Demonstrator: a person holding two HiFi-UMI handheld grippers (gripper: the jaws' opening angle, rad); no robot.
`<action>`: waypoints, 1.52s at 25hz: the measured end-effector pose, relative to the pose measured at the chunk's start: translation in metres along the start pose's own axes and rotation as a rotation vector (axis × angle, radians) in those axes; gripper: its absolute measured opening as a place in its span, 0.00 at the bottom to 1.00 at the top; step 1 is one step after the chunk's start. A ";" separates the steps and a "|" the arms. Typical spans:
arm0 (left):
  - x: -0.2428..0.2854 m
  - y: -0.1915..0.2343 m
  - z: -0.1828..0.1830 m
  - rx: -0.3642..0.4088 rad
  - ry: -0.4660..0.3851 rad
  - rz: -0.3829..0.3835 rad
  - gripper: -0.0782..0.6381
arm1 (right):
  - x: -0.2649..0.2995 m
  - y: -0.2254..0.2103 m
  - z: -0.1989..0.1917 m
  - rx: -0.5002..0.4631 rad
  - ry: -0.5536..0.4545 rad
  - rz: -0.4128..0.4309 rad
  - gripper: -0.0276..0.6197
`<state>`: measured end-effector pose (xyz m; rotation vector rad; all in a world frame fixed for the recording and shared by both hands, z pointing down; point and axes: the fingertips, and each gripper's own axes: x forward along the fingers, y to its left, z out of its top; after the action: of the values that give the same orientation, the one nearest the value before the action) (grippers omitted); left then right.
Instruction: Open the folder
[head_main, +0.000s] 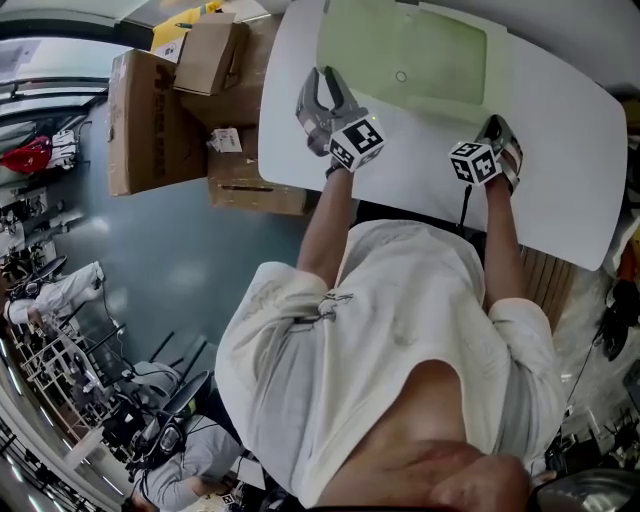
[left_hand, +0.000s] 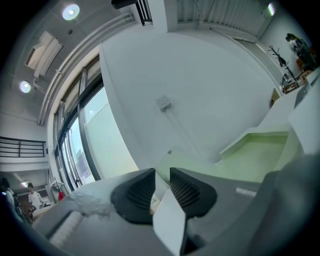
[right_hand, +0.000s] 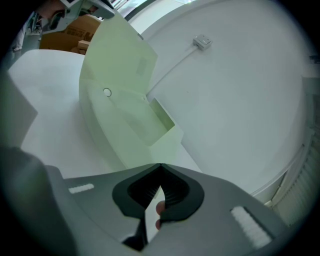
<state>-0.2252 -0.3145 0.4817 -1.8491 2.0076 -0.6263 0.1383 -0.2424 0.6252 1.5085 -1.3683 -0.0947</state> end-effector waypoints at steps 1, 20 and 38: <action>0.001 0.001 -0.004 0.015 0.009 0.006 0.22 | 0.000 0.000 0.000 -0.003 0.001 0.000 0.04; 0.016 -0.001 -0.040 0.353 0.088 -0.007 0.27 | -0.006 -0.006 -0.001 -0.085 0.000 -0.034 0.04; 0.047 -0.030 -0.087 0.749 0.159 -0.223 0.32 | -0.010 -0.004 -0.002 -0.087 0.001 -0.040 0.04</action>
<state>-0.2506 -0.3547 0.5733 -1.5738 1.3527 -1.3944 0.1388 -0.2343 0.6176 1.4631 -1.3170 -0.1771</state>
